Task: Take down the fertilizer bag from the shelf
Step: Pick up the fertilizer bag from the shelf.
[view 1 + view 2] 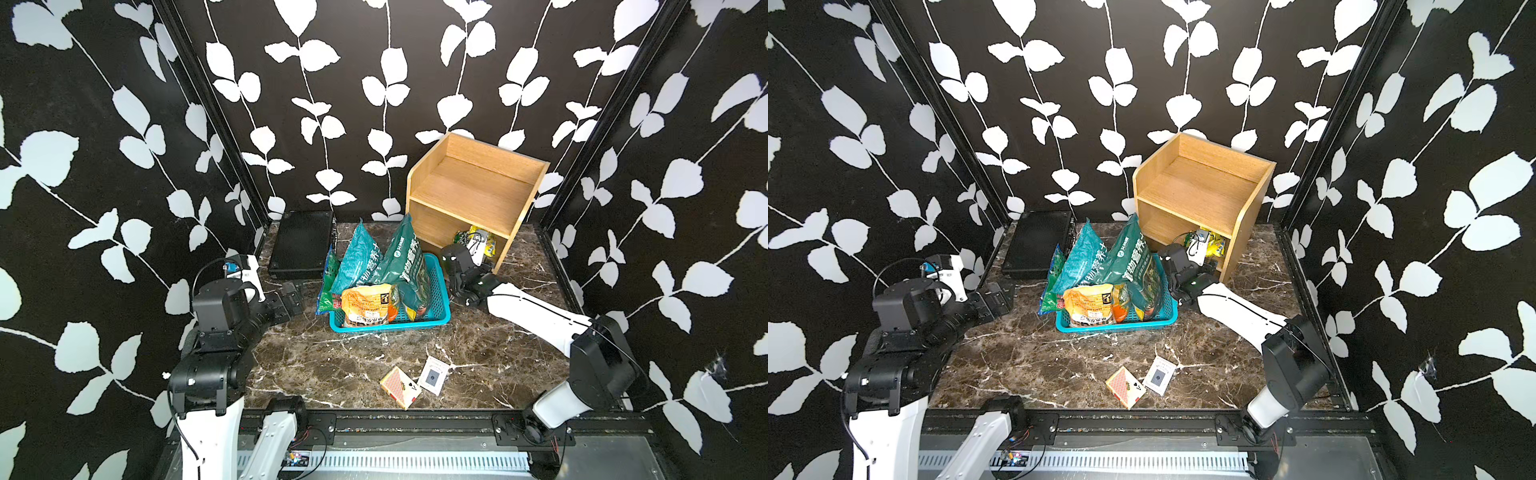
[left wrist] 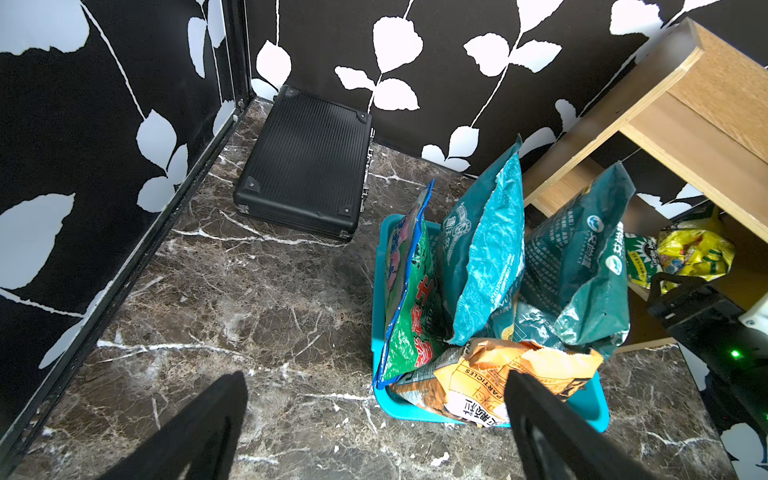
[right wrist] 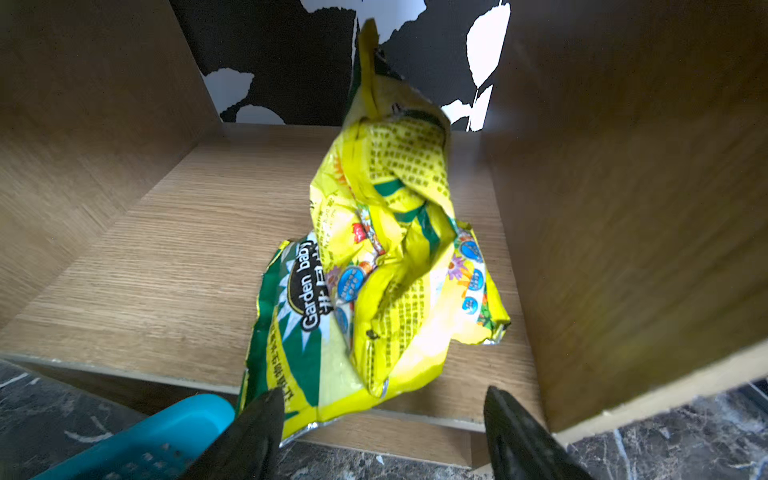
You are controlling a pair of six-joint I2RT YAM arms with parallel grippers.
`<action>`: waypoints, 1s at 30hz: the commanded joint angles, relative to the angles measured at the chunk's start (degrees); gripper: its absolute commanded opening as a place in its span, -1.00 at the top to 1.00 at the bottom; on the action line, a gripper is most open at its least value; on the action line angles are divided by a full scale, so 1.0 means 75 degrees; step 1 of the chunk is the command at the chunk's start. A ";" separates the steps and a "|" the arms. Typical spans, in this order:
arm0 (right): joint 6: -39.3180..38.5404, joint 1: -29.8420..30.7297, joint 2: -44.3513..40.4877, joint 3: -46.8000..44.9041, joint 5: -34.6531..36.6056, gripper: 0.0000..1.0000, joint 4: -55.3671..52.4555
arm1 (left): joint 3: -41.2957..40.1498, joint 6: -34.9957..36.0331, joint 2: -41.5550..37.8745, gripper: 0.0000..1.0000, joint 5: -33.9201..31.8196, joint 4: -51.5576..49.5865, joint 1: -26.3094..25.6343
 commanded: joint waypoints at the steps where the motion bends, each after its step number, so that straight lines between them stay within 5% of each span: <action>1: -0.0417 -0.0089 0.0361 0.0435 0.0329 -0.56 0.0313 | -0.0026 0.0082 0.0042 -0.97 0.0025 -0.0012 0.0055; 14: -0.1010 -0.0392 0.0712 0.0493 0.0588 -0.40 0.1086 | -0.0027 0.0085 0.0094 -0.97 0.0124 0.0023 0.0122; 30: -0.1195 -0.0415 0.0425 0.0527 0.1039 -0.45 0.1196 | -0.0040 0.0079 0.0146 -0.97 0.0194 0.0035 0.0164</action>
